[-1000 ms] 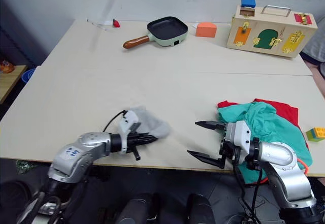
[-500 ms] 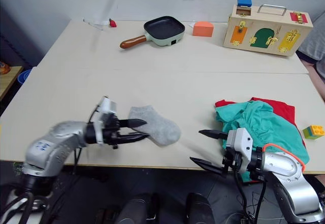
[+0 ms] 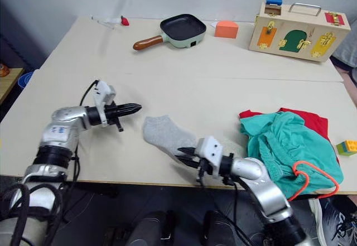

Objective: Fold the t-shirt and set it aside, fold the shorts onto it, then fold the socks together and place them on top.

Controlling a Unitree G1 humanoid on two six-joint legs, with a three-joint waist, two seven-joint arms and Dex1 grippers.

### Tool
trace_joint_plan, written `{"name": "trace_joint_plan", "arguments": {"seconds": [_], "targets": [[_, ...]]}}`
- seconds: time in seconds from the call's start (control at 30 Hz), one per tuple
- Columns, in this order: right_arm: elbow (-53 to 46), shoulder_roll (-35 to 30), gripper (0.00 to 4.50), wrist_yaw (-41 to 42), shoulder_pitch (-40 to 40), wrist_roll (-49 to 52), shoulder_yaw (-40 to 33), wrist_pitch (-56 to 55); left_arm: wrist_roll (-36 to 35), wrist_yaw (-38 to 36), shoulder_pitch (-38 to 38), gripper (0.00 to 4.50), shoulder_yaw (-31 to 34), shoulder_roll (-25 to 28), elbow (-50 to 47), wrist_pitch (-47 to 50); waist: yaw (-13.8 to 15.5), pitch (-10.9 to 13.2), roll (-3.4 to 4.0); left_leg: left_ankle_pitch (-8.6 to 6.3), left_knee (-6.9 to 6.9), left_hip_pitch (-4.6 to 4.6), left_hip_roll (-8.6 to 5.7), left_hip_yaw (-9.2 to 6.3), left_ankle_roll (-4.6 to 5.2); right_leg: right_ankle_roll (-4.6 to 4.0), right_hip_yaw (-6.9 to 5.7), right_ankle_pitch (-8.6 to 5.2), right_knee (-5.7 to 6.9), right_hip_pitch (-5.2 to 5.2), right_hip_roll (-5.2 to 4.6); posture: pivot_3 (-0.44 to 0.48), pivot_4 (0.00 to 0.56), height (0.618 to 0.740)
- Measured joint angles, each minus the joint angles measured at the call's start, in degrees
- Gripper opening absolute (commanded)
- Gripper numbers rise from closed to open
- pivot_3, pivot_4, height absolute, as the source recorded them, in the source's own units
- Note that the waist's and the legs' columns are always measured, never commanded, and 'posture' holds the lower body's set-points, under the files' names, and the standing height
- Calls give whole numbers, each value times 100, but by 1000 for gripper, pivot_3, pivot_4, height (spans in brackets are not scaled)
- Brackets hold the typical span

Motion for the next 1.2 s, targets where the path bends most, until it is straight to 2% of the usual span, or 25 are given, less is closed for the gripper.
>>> {"name": "trace_joint_plan", "arguments": {"seconds": [0.13,0.3,0.53,0.67,0.83,0.93,1.03,1.1,1.2], "targets": [[268,148,16,-119,-179,-240,78,-15,348,-67,-178,0,-158,-132,622,-395,-124,6,-13,0,2,4,1,15,9,11,13,6,-3,1,-1,0,150,740],[495,98,16,-55,-215,-377,78,-25,474,-412,-65,0,-213,-64,507,-320,-195,9,-19,2,3,15,12,18,5,11,19,6,13,-1,0,0,150,740],[1007,-373,16,499,-580,-346,-82,-439,212,-806,945,0,-104,238,-1068,415,-289,9,-18,2,14,31,12,24,5,10,37,6,46,-2,-31,0,150,740],[1415,-669,16,1145,-815,-213,-217,-865,12,-637,1691,0,89,430,-2198,1013,-281,10,-19,2,15,32,13,21,5,10,52,6,51,-3,-47,0,150,740],[1346,-658,16,1878,-902,588,-443,-933,-263,-328,2106,0,593,741,-2825,1389,-273,14,-23,3,15,31,16,18,2,8,84,7,53,-8,-48,0,150,740],[1290,-484,16,1582,-1165,715,-662,-642,-977,-887,2364,0,925,1124,-3586,1919,-292,15,-24,-7,15,32,17,23,-14,4,96,10,53,-11,-50,0,150,740],[1268,-98,16,1071,-1283,409,-507,-489,-1496,-1106,2364,0,903,1098,-4335,2446,-256,15,-23,-14,13,33,17,19,-26,1,99,8,51,-12,-50,0,150,740],[1336,174,16,808,-1286,82,-196,-490,-1467,-1003,2322,0,623,845,-4461,2484,-242,16,-20,-11,13,31,11,24,-20,1,103,8,55,-12,-46,0,150,740],[1575,375,16,502,-1254,-294,41,-540,-1048,-661,2305,0,-4,421,-4341,2262,-262,17,-21,-1,14,30,4,43,4,9,118,14,53,-14,-34,0,150,740]]}}
